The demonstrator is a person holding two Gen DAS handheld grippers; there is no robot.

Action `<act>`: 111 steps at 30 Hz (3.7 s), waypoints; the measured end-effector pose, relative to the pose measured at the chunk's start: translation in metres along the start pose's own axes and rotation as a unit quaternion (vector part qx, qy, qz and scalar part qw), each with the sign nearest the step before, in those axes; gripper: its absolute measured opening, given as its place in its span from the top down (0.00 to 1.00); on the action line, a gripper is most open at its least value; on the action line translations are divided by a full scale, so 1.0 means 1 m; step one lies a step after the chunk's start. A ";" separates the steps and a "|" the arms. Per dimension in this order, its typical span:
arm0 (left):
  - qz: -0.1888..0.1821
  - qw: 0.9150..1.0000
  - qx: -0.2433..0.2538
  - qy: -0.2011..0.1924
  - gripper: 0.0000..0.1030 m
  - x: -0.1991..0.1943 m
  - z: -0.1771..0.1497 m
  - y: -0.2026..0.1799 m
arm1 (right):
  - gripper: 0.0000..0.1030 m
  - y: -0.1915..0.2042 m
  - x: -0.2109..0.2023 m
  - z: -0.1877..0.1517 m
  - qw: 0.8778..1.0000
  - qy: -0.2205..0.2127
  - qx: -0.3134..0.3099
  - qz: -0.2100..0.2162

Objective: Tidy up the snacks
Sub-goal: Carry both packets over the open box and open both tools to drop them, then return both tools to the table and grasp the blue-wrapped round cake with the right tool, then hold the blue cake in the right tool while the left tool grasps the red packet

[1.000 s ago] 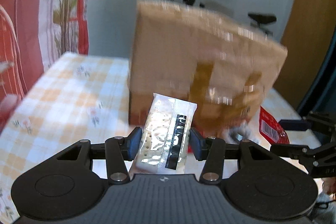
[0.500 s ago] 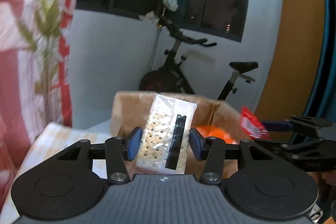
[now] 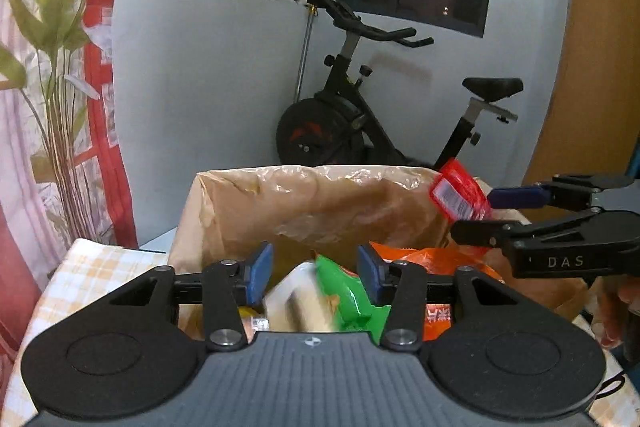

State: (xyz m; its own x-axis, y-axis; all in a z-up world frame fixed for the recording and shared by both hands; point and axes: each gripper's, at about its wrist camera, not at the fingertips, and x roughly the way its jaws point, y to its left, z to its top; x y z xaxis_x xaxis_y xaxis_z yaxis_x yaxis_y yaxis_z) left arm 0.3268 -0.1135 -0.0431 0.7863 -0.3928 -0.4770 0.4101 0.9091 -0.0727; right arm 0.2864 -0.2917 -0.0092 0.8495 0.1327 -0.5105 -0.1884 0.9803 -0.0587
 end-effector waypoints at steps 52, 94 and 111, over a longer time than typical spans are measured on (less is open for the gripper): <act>0.069 0.995 -0.069 0.033 0.21 -0.097 -0.116 0.019 | 0.32 0.057 -0.108 -0.130 0.994 -0.046 0.094 0.019; 0.063 0.984 -0.068 0.151 0.22 -0.047 -0.180 0.014 | 0.42 0.038 -0.036 -0.241 0.987 0.037 0.153 0.035; 0.031 0.986 -0.058 0.155 0.20 -0.002 -0.178 -0.002 | 0.42 0.022 -0.047 -0.248 0.979 0.008 0.201 0.016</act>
State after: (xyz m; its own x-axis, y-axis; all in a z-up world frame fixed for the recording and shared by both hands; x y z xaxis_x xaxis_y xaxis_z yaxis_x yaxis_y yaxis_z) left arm 0.2424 -0.0901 -0.1980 0.6210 -0.2916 -0.7275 0.2958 0.9468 -0.1270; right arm 0.1200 -0.3127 -0.1987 0.8383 0.1647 -0.5198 -0.0021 0.9543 0.2989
